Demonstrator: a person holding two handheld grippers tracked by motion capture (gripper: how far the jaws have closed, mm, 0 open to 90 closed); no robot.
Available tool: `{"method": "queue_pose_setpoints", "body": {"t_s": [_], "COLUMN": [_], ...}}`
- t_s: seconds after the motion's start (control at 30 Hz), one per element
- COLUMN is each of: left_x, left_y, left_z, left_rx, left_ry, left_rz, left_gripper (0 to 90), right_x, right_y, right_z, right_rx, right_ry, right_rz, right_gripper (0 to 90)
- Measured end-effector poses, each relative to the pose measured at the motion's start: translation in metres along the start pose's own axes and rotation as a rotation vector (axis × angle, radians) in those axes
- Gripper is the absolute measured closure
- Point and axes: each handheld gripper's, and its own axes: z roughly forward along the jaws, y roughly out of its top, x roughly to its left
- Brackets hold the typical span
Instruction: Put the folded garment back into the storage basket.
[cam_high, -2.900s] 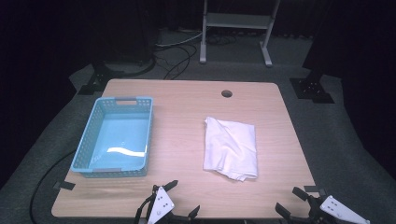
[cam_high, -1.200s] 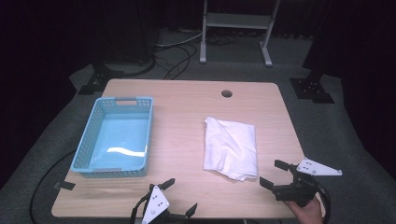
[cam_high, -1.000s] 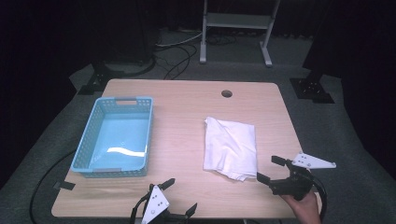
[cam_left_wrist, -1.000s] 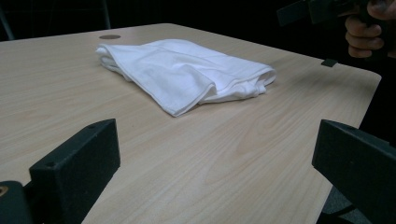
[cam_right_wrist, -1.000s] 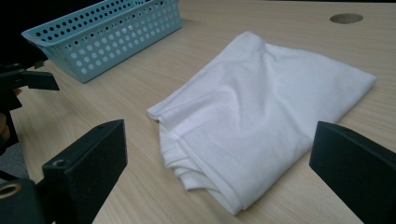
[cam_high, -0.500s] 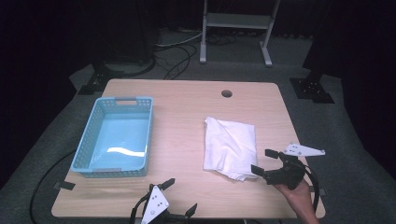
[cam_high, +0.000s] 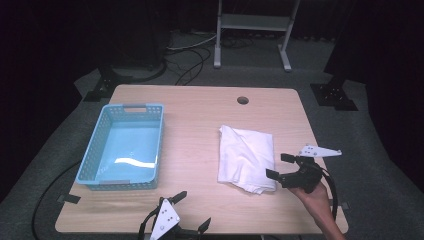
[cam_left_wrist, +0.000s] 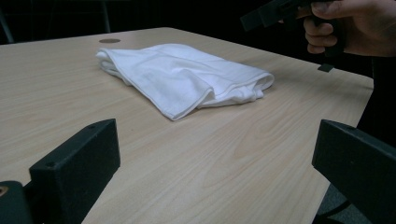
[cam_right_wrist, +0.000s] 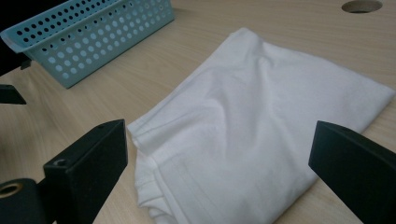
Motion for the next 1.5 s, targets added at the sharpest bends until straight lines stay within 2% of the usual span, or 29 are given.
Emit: {"method": "queue_pose_setpoints", "body": {"t_s": [0.23, 0.47, 0.6, 0.73, 0.8, 1.1, 1.33, 1.43, 1.5], "left_x": [0.000, 0.000, 0.000, 0.000, -0.001, -0.001, 0.000, -0.001, -0.001], "left_y": [0.000, 0.001, 0.001, 0.001, 0.001, 0.001, 0.001, 0.001, 0.002], "left_z": [0.000, -0.001, -0.001, -0.001, -0.001, -0.002, -0.002, -0.002, -0.002], "left_rx": [-0.001, -0.003, -0.003, -0.003, -0.004, -0.007, -0.004, -0.006, -0.008], "left_ry": [-0.001, -0.002, 0.000, 0.002, 0.002, 0.002, 0.003, 0.002, 0.003], "left_rz": [-0.002, -0.002, -0.003, 0.002, 0.003, 0.007, 0.007, 0.009, 0.010], "left_gripper": [0.6, 0.6, 0.6, 0.6, 0.6, 0.6, 0.6, 0.6, 0.6], "right_x": [-0.002, -0.004, -0.005, -0.005, -0.006, -0.007, -0.007, -0.007, -0.007], "right_y": [0.009, 0.018, 0.022, 0.028, 0.031, 0.039, 0.048, 0.050, 0.052], "right_z": [0.010, 0.019, 0.025, 0.032, 0.038, 0.047, 0.056, 0.058, 0.061], "right_rx": [0.038, 0.049, 0.077, 0.106, 0.140, 0.144, 0.188, 0.177, 0.204], "right_ry": [0.002, 0.003, -0.001, -0.012, -0.017, -0.014, -0.010, -0.014, -0.014], "right_rz": [-0.003, -0.006, -0.007, -0.027, -0.034, -0.029, -0.030, -0.036, -0.029], "right_gripper": [4.5, 4.8, 4.8, 4.9, 4.9, 5.6, 5.6, 5.8, 5.7]}}
